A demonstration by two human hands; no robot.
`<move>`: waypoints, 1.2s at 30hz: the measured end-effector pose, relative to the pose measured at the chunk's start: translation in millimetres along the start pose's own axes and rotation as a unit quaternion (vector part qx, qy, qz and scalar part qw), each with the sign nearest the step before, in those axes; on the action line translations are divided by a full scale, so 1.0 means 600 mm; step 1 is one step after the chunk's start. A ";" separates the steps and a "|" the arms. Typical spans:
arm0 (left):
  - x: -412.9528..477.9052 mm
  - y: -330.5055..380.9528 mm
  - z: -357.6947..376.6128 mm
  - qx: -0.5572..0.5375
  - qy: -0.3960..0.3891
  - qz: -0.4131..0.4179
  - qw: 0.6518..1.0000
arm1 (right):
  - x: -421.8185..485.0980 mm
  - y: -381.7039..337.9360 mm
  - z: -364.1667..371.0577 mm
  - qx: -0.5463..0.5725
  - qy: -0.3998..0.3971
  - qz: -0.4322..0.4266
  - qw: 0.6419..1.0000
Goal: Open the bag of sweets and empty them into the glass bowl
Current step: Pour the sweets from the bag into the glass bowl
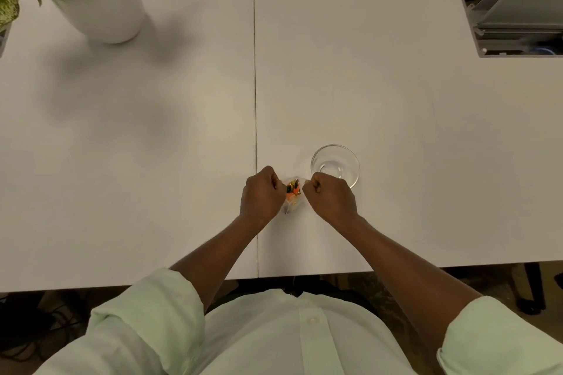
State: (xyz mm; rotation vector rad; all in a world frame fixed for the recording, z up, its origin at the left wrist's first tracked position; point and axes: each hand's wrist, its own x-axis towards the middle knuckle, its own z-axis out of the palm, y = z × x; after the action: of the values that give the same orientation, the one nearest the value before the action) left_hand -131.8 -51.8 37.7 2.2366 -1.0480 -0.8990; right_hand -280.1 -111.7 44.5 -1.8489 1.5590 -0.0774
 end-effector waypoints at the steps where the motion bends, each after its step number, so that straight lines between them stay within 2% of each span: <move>1: 0.001 0.001 -0.001 0.009 -0.009 0.011 1.000 | 0.000 -0.002 0.000 -0.007 -0.003 -0.006 1.000; 5: 0.004 0.007 0.000 0.036 -0.038 0.049 0.997 | -0.003 -0.014 0.004 -0.034 -0.015 -0.027 0.999; 10: 0.014 -0.001 -0.013 0.034 -0.005 0.012 0.999 | 0.000 -0.006 -0.006 -0.065 0.002 -0.007 0.998; 16: 0.021 0.004 -0.012 0.008 -0.036 -0.017 0.999 | -0.033 -0.031 -0.014 -0.043 0.026 -0.131 0.990; 19: 0.022 0.005 -0.011 -0.031 -0.055 -0.049 0.997 | -0.050 -0.040 -0.009 -0.116 -0.048 -0.166 0.978; 22: 0.024 0.010 -0.014 -0.058 -0.076 -0.069 0.993 | -0.056 -0.043 0.002 -0.148 -0.146 -0.115 0.971; 24: 0.025 0.015 -0.017 -0.075 -0.090 -0.070 0.991 | -0.056 -0.045 0.009 -0.143 -0.162 -0.088 0.972; 27: 0.027 0.017 -0.021 -0.115 -0.112 -0.096 0.982 | -0.050 -0.047 0.009 -0.113 -0.131 -0.063 0.983; 32: 0.037 -0.015 -0.030 -0.192 -0.097 -0.207 0.954 | -0.030 -0.053 -0.019 -0.050 -0.097 -0.062 0.992; 34: 0.038 -0.027 -0.026 -0.210 -0.126 -0.237 0.940 | -0.028 -0.060 -0.036 0.029 -0.101 -0.060 0.993; 36: 0.038 -0.029 -0.021 -0.234 -0.164 -0.258 0.923 | -0.027 -0.067 -0.052 0.139 -0.119 -0.020 0.983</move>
State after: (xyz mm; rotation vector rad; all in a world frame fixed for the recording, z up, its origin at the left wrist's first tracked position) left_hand -103.1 -58.0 26.3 1.9997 -0.2893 -1.5998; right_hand -265.0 -111.0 95.7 -1.6061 1.2760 -0.0846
